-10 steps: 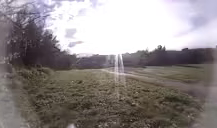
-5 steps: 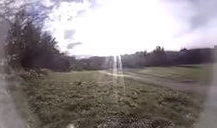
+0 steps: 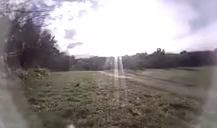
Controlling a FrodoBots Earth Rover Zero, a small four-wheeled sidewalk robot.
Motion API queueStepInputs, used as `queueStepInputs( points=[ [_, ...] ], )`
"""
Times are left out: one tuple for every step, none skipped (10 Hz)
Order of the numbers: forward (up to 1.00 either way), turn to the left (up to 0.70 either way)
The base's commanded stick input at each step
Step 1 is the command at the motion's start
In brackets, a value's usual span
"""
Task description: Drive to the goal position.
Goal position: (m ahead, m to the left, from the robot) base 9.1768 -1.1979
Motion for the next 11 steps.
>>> queueStepInputs(
  points=[
    [0.70, 0.00],
    [0.70, 0.00],
    [0.70, 0.00],
    [0.70, 0.00],
    [0.70, 0.00],
    [0.70, 0.00],
    [0.70, 0.00],
    [0.70, 0.00],
    [0.70, 0.00],
    [0.70, 0.00],
    [0.70, 0.00]
  ],
)
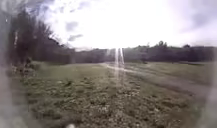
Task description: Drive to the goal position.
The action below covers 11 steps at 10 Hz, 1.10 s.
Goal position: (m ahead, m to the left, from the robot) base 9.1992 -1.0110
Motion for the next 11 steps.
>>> queueStepInputs(
  points=[
    [0.70, 0.00],
    [0.70, 0.00],
    [0.70, 0.00],
    [0.70, 0.00],
    [0.70, 0.00],
    [0.70, 0.00],
    [0.70, 0.00],
    [0.70, 0.00],
    [0.70, 0.00],
    [0.70, 0.00],
    [0.70, 0.00]
  ],
)
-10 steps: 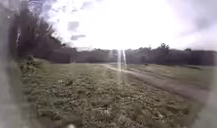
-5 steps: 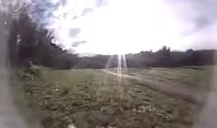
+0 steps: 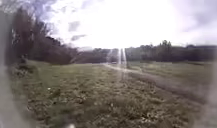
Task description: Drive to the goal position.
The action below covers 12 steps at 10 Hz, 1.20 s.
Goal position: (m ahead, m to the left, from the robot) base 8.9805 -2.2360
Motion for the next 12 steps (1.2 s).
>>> queueStepInputs(
  points=[
    [0.70, 0.00],
    [0.70, 0.00],
    [0.70, 0.00],
    [0.70, 0.00],
    [0.70, 0.00],
    [0.70, 0.00],
    [0.70, 0.00],
    [0.70, 0.00],
    [0.70, 0.00],
    [0.70, 0.00],
    [0.70, 0.00],
    [0.70, 0.00]
  ],
)
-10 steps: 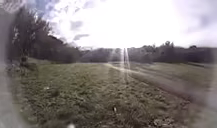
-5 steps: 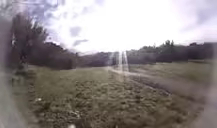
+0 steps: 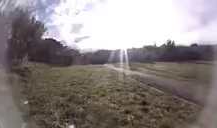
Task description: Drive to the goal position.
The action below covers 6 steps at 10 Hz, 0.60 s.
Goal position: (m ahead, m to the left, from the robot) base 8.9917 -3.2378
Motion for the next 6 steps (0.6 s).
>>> queueStepInputs(
  points=[
    [0.70, 0.00],
    [0.70, 0.00],
    [0.70, 0.00],
    [0.70, 0.00],
    [0.70, 0.00],
    [0.70, 0.00]
  ],
)
